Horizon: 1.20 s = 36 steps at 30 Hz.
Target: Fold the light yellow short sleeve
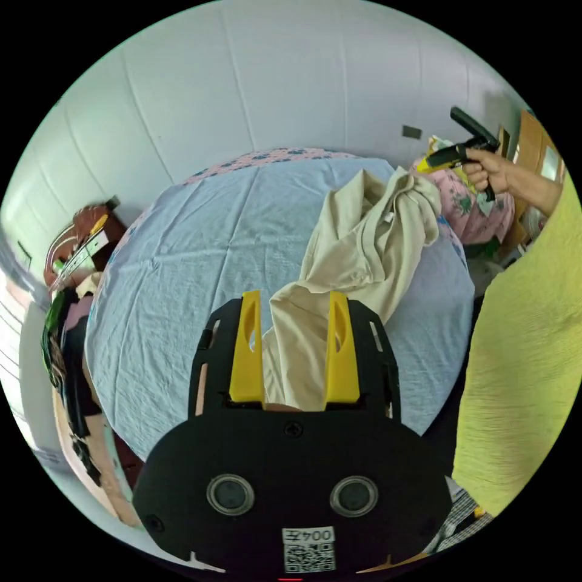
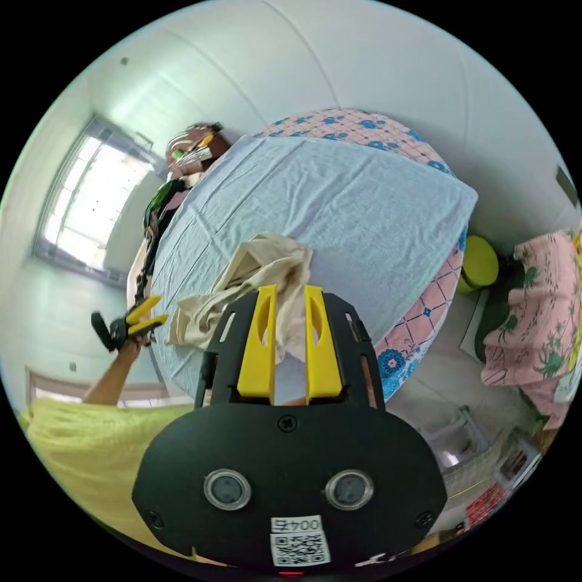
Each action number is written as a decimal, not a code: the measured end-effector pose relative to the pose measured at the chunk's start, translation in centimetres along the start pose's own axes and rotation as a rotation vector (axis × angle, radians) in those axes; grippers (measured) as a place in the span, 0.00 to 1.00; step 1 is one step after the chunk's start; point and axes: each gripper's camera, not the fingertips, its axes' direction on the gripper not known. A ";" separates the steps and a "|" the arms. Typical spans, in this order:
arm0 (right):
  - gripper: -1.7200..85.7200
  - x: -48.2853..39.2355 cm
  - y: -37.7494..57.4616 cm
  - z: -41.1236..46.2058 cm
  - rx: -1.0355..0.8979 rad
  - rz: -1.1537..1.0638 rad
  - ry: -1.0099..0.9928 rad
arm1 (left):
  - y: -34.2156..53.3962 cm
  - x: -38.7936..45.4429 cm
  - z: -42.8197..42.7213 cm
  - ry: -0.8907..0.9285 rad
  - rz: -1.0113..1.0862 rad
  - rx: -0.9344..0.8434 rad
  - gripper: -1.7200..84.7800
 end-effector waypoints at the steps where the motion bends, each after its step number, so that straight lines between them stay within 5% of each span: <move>1: 0.10 -1.0 0.4 0.2 -0.005 -0.033 0.011 | -0.3 0.5 0.3 -0.006 0.036 -0.007 0.18; 6: 0.08 -7.6 2.8 4.1 -0.060 -0.228 0.197 | -2.2 4.6 2.5 -0.055 0.348 -0.079 0.16; 12: 0.08 -10.8 2.7 9.8 -0.149 -0.279 0.302 | -3.4 7.9 4.8 -0.071 0.484 -0.127 0.12; 31: 0.09 -11.5 1.8 11.6 -0.148 -0.245 0.287 | -6.0 7.8 7.3 0.070 0.330 -0.181 0.06; 36: 0.12 -10.0 2.6 3.4 0.063 -0.252 0.245 | -7.9 7.2 7.3 0.069 0.304 -0.257 0.05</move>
